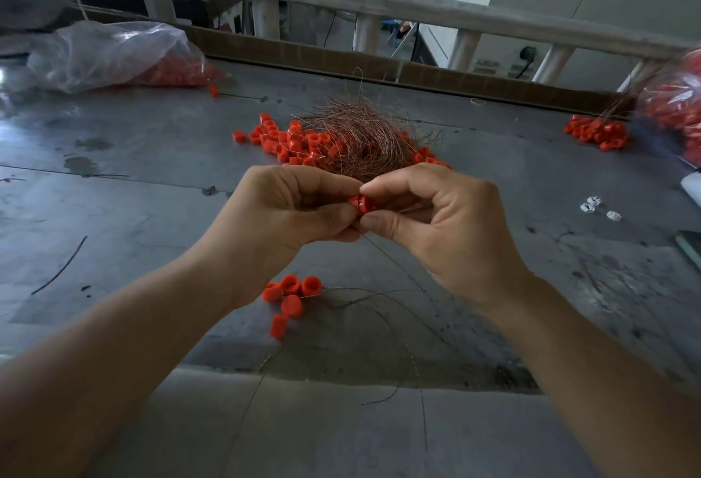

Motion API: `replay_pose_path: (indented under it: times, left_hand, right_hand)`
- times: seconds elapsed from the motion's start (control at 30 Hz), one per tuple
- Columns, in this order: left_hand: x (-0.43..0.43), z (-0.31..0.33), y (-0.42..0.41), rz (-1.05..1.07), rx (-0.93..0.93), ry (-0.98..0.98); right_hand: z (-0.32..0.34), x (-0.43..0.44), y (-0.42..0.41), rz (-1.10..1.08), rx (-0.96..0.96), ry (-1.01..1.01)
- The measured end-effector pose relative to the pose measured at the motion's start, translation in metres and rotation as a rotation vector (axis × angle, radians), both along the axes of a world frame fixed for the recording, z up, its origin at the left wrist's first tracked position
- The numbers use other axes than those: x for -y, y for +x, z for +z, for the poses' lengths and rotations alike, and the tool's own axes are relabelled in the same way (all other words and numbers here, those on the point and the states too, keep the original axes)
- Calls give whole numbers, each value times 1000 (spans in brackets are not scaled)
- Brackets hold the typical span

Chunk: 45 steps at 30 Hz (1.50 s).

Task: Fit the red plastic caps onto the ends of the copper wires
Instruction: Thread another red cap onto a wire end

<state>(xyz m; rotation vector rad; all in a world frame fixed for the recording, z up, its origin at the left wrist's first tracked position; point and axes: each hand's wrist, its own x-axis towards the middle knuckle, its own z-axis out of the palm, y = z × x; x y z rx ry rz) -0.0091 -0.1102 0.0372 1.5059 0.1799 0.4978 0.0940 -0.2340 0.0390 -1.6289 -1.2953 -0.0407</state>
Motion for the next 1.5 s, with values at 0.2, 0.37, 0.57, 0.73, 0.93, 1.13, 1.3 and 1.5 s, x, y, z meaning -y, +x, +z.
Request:
replay_pose_path:
  times: [0.2,0.37,0.57,0.73,0.93,1.13,1.3,1.5]
  left_hand:
    - [0,0,-1,6,10,66]
    - [1,-3,0,8,-6,82]
    - [0,-3,-1,-7,8,91]
    - [-1,-3,-2,-42,19,88]
    - [-2,-5,-2,-59,10,90]
    - [-3,-6,-1,-79,3,45]
    - [0,-5,-2,-61,0,107]
    - [0,-5,-3,-45,6,148]
  right_hand:
    - [-1,-1,0,-11,69,20]
    - [-2,-1,1,-74,194,13]
    - [-3,-1,3,-58,212,6]
    - [-1,1,4,-49,198,4]
    - [0,1,4,-38,196,-14]
    - [3,2,4,-15,201,-31]
    - [4,3,2,-18,202,-42]
    - [2,1,2,-14,169,-43]
